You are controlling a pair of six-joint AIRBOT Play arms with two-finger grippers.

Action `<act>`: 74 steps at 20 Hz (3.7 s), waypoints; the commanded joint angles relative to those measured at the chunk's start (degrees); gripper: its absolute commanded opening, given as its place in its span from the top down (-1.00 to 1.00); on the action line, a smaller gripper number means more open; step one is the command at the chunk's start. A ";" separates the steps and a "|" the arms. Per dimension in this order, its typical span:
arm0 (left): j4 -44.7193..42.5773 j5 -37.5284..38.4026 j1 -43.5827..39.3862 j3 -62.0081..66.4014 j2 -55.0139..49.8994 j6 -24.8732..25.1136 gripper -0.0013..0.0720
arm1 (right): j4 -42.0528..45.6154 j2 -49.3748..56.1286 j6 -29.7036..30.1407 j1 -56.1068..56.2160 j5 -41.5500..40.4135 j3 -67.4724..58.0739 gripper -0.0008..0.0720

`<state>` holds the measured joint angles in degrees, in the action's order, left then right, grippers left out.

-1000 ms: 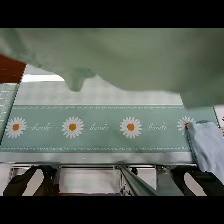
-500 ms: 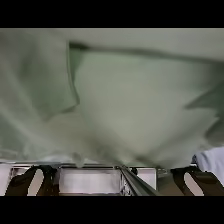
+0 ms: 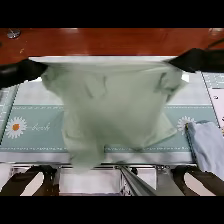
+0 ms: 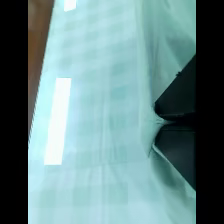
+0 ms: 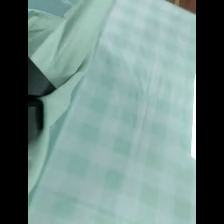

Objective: Fold the shirts.

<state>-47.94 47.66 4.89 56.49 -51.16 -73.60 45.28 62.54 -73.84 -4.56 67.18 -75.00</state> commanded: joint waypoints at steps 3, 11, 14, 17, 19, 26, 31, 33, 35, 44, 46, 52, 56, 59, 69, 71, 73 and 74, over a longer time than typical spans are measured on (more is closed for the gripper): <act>4.15 -15.98 -3.96 0.35 -15.69 -0.20 0.90 | -8.50 24.39 1.03 -0.02 -10.67 -10.71 0.90; 8.85 -9.79 -1.84 1.66 -21.27 0.26 -0.96 | -11.93 40.02 -6.84 -2.99 -1.70 -27.02 -0.77; 0.00 10.58 5.70 4.68 -21.24 1.25 -0.95 | -7.69 37.73 -5.01 -10.80 17.73 -27.71 -0.76; -5.95 26.88 15.08 1.46 -20.83 0.63 -0.95 | 13.94 30.45 -3.08 -17.09 31.23 -20.70 -0.72; -6.78 29.35 21.22 -5.79 -19.10 0.63 -0.95 | 14.27 20.98 -4.28 -22.21 19.87 -5.75 -0.72; 10.97 26.73 30.03 -29.75 -15.17 7.87 -0.95 | 1.36 -6.03 3.98 -32.17 0.63 37.40 -0.72; 12.00 17.03 22.62 -33.00 -15.41 8.15 -0.95 | 1.36 -7.61 4.50 -32.13 4.04 40.85 -0.72; 12.04 12.98 18.51 -32.98 -15.63 5.44 -0.95 | 0.50 -7.61 4.48 -32.13 4.50 40.85 -0.72; 14.23 9.57 14.43 -32.98 -15.78 5.18 -0.95 | -0.50 -7.61 4.48 -32.13 4.33 40.85 -0.72; 18.95 13.44 10.21 -27.39 -16.00 12.09 0.90 | 21.09 -5.70 -8.87 -32.17 0.09 40.09 -0.72; 18.99 13.29 10.21 -27.12 -16.00 12.11 0.90 | 17.53 -2.91 -9.55 -32.11 0.87 41.46 -0.72; 19.04 13.16 10.21 -27.15 -16.00 12.55 0.90 | 2.78 6.34 -3.67 -31.93 -3.34 41.59 -0.72; 19.06 12.79 10.21 -27.15 -16.00 12.52 0.90 | 1.05 12.13 -2.49 -25.00 -5.95 38.42 -0.72; 19.06 12.81 10.21 -27.15 -16.00 12.52 0.90 | 1.22 15.58 -5.42 -18.84 -8.31 33.57 -0.72; 29.03 15.15 11.17 -3.63 -11.61 13.81 0.90 | 0.61 17.22 -6.38 -12.13 7.08 -9.86 0.90; 28.89 13.57 11.17 10.16 -10.25 12.63 0.91 | 1.51 17.22 -8.94 -12.13 9.07 -28.13 0.90; 27.78 12.90 11.17 25.29 -9.97 10.95 0.90 | 1.73 17.20 -10.73 -12.13 11.67 -44.59 0.90; 25.40 12.90 11.17 31.85 -9.92 9.40 0.91 | 1.73 16.31 -11.28 -12.13 12.46 -50.29 0.90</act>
<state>-20.86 61.91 16.01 70.61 -62.00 -61.58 46.63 79.61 -82.30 -16.88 75.50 -104.99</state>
